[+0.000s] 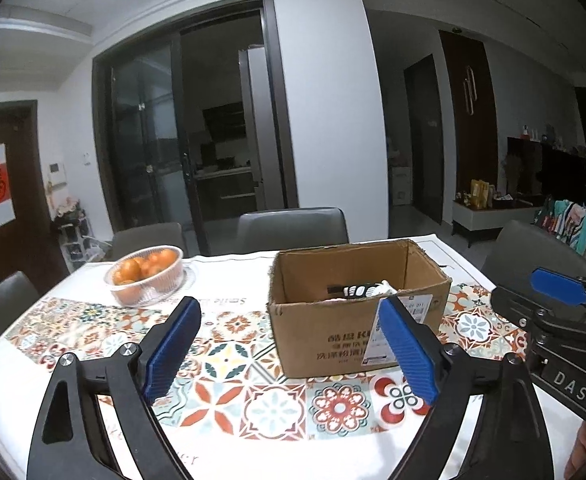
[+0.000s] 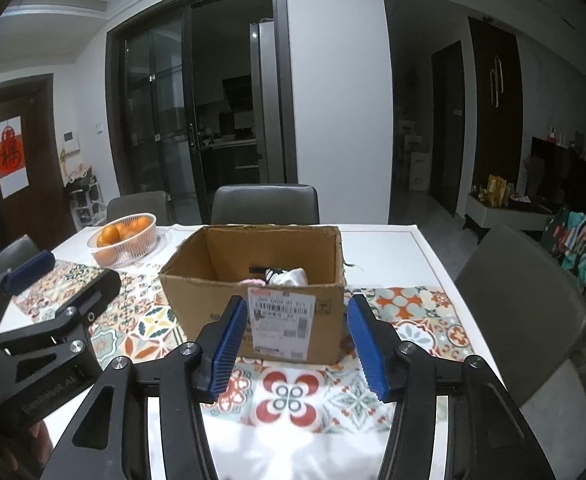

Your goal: Organize soft objects

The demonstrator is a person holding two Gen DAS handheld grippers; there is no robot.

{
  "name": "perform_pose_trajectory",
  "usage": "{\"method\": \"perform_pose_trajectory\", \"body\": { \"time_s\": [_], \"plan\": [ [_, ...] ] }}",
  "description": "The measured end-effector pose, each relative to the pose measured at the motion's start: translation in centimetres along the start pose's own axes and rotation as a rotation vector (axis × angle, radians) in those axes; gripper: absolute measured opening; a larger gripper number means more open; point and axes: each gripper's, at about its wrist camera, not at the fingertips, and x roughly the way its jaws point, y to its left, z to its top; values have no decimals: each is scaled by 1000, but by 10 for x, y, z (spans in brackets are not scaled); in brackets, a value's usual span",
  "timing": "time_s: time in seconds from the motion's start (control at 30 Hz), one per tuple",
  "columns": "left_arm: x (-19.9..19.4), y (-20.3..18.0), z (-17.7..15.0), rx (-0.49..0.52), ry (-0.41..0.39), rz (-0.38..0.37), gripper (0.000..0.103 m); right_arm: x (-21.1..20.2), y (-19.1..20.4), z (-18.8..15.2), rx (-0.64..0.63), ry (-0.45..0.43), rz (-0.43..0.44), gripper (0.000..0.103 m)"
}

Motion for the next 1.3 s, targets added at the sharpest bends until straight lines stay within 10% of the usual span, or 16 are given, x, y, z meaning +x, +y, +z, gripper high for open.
{"method": "perform_pose_trajectory", "body": {
  "time_s": [1.3],
  "plan": [
    [-105,-1,-60,-35,2,-10,97,-100,-4,-69,42,-27,-21,59]
  ]
}}
